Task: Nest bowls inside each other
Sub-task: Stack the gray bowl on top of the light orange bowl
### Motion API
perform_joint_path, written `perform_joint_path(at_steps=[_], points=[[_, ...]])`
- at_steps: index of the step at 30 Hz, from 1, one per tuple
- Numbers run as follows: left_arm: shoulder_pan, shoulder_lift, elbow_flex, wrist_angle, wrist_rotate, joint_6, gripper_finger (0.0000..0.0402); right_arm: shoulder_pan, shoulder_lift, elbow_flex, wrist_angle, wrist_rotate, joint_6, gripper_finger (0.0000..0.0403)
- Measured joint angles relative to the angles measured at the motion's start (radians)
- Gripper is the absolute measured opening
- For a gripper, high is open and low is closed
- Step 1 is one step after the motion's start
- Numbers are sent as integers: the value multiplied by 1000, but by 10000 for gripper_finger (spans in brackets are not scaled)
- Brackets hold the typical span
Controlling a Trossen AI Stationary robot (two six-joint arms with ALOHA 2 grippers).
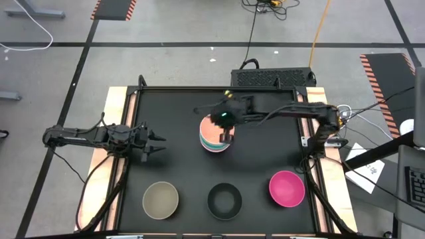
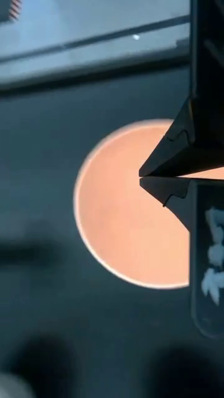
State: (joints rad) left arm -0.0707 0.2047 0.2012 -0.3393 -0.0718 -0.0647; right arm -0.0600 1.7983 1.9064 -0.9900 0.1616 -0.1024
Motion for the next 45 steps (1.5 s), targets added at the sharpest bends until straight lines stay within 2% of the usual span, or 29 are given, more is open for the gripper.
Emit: perform_joint_path(at_steps=[4, 7, 13, 19, 24, 29, 31, 34, 39, 45], points=[[0, 0, 0, 27, -7, 18, 172, -4, -126, -34, 4, -11, -14, 3], [0, 0, 0, 88, 22, 68, 172, -3, -235, -129, 28, -87, -32, 14], [0, 0, 0, 255, 126, 155, 172, -2, -470, -449, 196, -114, 8, 52], [0, 0, 0, 342, 101, 166, 172, -5, -692, -768, 387, -107, 52, 88], [0, 0, 0, 357, 51, 167, 172, -6, -866, -986, 505, -106, 81, 100], [0, 0, 0, 329, 51, 202, 172, -6, -1024, -1175, 603, -106, 122, 100], [0, 0, 0, 305, 80, 226, 172, -6, -1078, -1241, 625, -106, 132, 100], [0, 0, 0, 299, 126, 252, 172, -6, -1150, -1318, 656, -102, 133, 100], [0, 0, 0, 319, 49, 217, 172, -6, -1264, -1398, 663, -87, 140, 100], [0, 0, 0, 313, 56, 169, 172, -6, -1392, -1457, 664, -56, 157, 100]])
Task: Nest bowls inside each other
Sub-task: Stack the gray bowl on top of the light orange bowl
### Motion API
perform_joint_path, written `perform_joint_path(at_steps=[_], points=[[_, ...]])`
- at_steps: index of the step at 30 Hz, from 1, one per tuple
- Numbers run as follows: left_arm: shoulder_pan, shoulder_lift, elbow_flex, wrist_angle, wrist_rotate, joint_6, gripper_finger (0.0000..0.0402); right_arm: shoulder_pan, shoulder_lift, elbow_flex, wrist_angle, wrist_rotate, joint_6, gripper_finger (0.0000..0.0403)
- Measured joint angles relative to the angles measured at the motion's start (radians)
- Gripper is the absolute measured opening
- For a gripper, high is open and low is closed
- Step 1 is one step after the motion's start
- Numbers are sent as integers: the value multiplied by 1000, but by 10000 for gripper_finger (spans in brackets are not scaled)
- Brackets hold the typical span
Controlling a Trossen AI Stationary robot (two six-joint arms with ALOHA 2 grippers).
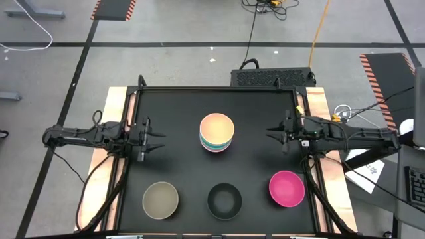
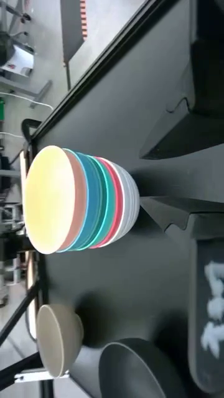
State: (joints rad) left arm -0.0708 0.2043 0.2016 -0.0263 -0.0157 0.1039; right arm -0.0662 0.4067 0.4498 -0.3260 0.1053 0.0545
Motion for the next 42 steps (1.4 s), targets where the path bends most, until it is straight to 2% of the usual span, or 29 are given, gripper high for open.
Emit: perform_joint_path(at_steps=[7, 10, 17, 23, 27, 30, 33, 38, 42], points=[[0, 0, 0, -3, -3, -213, 172, 0, -81, -87, 7, 0, 58, 100], [-2, 0, 0, 4, 44, -253, 172, 0, -93, -103, 6, 0, 99, 100], [-47, 0, 5, 136, 223, -265, 172, 0, -94, -103, 32, -6, 121, 100], [-115, 35, 41, 115, 202, -263, 172, 0, -94, -103, 30, -8, 118, 100], [-171, 115, 41, 182, 200, -250, 173, 0, -94, -103, 30, -10, 118, 100], [-238, 211, 41, 261, 214, -185, 178, 0, -94, -103, 30, -11, 115, 100], [-301, 319, 41, 427, 240, -105, 202, 0, -94, -103, 30, -28, 110, 100], [-363, 436, 41, 664, 386, 10, 277, 0, -94, -103, 30, -31, 110, 100], [-382, 451, 41, 671, 339, 15, 351, 1, -94, -103, 30, -32, 110, 100]])
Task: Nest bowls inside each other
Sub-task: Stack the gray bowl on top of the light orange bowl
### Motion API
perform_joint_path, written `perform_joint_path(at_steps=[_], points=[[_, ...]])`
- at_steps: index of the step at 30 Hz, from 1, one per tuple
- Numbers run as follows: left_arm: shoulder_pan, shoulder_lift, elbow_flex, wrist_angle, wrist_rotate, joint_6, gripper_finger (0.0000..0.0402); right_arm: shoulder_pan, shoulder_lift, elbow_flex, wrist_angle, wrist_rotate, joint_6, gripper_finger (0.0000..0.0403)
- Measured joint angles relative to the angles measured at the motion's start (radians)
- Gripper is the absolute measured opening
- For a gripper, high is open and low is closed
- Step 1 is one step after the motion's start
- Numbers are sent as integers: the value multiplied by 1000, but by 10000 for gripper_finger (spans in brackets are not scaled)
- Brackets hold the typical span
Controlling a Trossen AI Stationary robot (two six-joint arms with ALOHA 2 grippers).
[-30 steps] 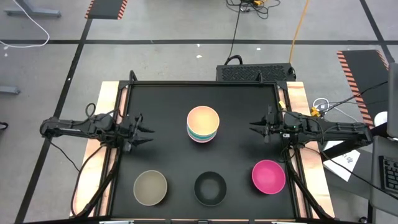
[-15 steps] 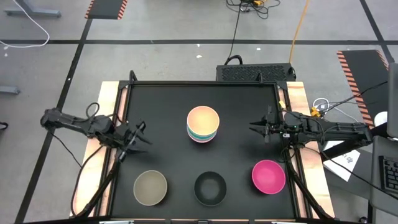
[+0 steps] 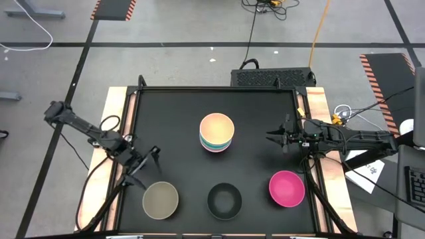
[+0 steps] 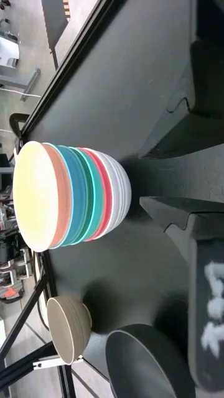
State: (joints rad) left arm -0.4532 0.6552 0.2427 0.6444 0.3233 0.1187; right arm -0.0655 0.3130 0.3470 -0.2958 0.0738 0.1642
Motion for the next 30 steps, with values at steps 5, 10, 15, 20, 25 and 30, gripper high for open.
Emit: perform_joint_path(at_steps=[5, 10, 15, 20, 25, 30], points=[[-24, -2, 13, -112, -188, -95, 391, 0, 0, 0, 0, -25, 0, 100], [-75, 9, 183, -537, -406, -206, 371, 0, 0, 0, -1, -32, 4, 100], [-121, 56, 430, -977, -499, -407, 372, 0, 0, 0, -2, -32, 4, 100], [-127, 99, 600, -1393, -513, -664, 364, 0, 0, 0, -2, -31, 0, 100], [-104, 115, 615, -1456, -449, -841, 361, 0, 0, 0, -2, -31, 0, 100], [-88, 176, 571, -1462, -320, -1014, 361, 0, 0, 0, 0, -31, 0, 100]])
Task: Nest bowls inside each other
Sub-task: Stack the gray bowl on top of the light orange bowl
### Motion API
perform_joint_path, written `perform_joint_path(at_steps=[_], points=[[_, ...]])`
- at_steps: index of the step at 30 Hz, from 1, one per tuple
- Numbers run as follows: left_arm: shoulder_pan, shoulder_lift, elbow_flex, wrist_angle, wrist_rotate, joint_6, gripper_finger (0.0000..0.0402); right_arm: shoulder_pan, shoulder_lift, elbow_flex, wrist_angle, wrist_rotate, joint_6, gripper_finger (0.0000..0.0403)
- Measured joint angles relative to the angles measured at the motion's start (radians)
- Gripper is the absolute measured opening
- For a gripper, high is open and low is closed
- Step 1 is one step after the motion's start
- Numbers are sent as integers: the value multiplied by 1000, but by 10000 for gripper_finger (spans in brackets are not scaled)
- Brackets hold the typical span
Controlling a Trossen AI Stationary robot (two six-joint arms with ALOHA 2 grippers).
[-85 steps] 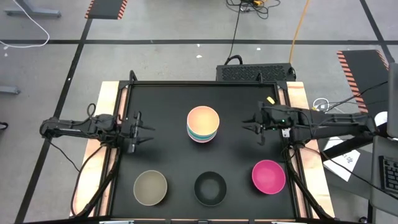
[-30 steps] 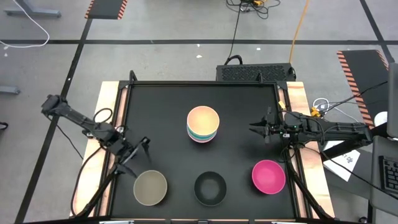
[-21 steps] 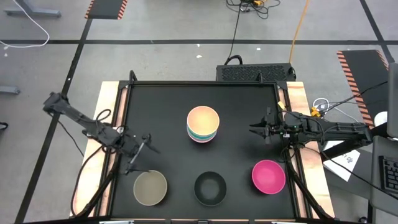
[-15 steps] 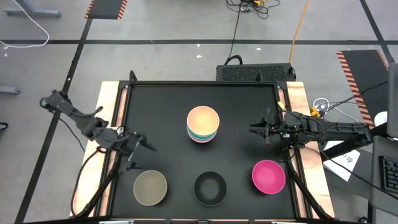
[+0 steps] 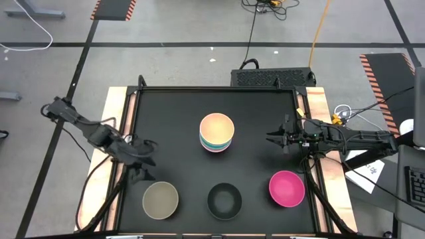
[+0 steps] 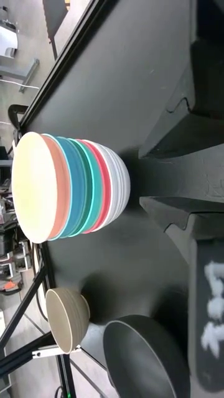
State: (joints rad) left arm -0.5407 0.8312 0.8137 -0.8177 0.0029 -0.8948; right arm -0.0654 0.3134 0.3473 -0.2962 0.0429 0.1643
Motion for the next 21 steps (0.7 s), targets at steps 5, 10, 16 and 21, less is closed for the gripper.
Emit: perform_joint_path(at_steps=[5, 10, 16, 21], points=[[0, 80, -81, 0, 139, -110, 361, 0, 0, 0, 0, 0, 0, 100], [0, 119, -120, 43, 190, -135, 361, 0, 0, 0, 10, 0, 0, 100], [0, 124, -120, 109, 179, -186, 360, 0, 0, 0, 16, 0, 0, 100], [0, 159, -120, 100, 178, -192, 360, 0, 0, 0, 15, 0, 0, 100]])
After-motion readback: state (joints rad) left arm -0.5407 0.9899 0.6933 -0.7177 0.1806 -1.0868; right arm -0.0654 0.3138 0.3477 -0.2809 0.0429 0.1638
